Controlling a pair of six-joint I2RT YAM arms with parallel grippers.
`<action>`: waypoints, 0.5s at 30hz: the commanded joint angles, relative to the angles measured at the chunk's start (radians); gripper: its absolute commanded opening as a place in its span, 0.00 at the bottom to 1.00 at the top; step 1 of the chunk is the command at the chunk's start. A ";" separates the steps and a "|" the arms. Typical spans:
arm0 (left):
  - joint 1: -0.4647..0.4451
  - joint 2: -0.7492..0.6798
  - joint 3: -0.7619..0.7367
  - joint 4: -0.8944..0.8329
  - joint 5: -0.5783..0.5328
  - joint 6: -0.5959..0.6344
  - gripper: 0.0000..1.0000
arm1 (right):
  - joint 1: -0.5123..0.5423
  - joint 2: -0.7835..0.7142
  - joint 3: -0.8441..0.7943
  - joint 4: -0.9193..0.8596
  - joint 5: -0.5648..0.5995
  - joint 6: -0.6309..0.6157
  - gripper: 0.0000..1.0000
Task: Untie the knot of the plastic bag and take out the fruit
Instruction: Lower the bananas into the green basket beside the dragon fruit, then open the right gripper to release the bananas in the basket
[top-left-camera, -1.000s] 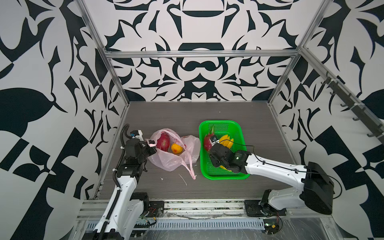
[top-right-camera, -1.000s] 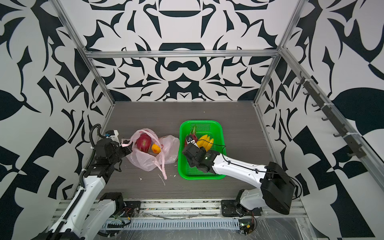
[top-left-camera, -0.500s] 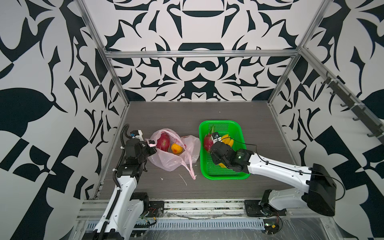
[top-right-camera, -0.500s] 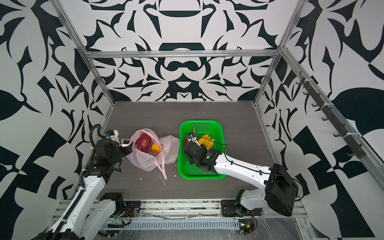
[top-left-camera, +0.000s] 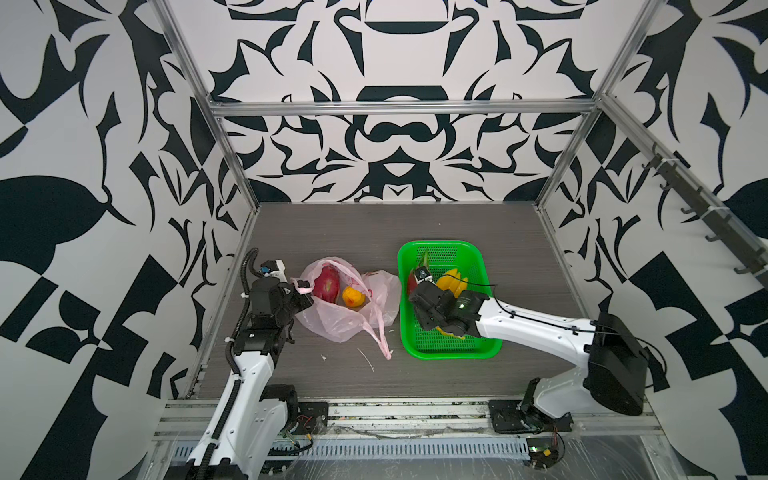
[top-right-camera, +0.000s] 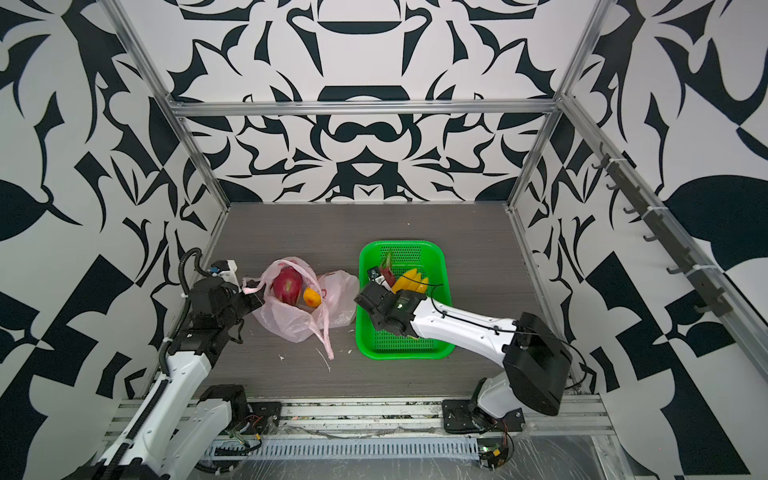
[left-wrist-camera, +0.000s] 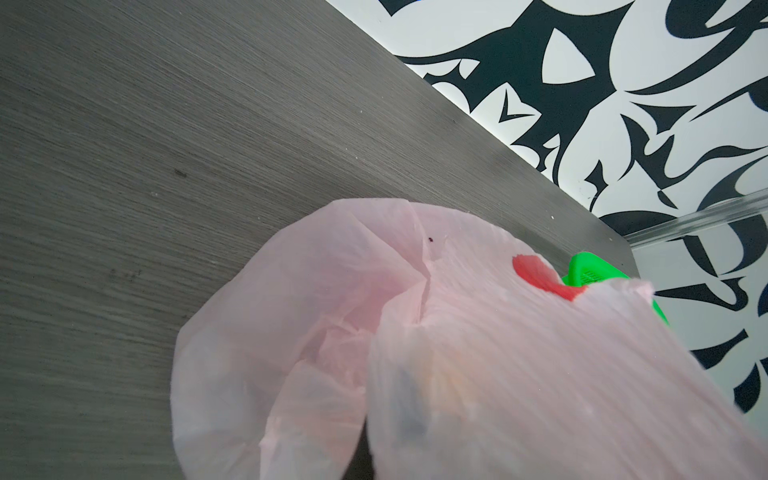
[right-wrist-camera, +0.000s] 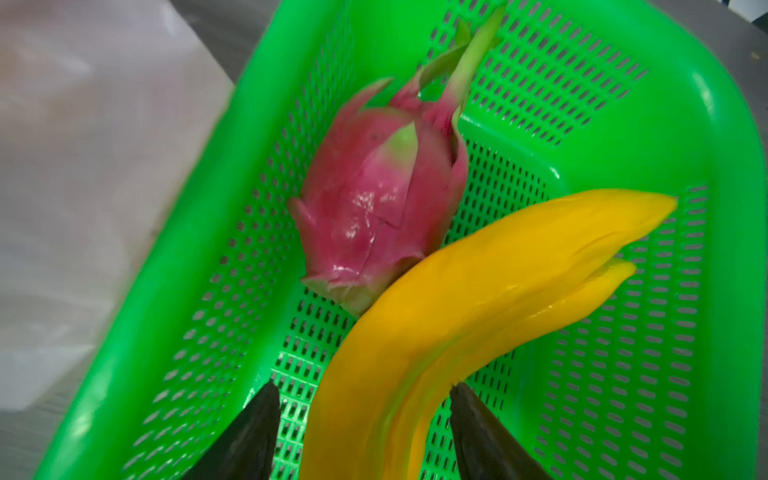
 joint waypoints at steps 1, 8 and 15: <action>0.002 -0.017 0.017 -0.004 -0.009 0.005 0.00 | 0.012 0.018 0.060 -0.069 0.044 0.027 0.69; 0.002 -0.016 0.014 0.000 -0.007 0.003 0.00 | 0.015 0.077 0.073 -0.106 0.070 0.039 0.67; 0.002 -0.016 0.013 0.002 -0.008 0.001 0.00 | 0.016 0.093 0.081 -0.150 0.104 0.056 0.51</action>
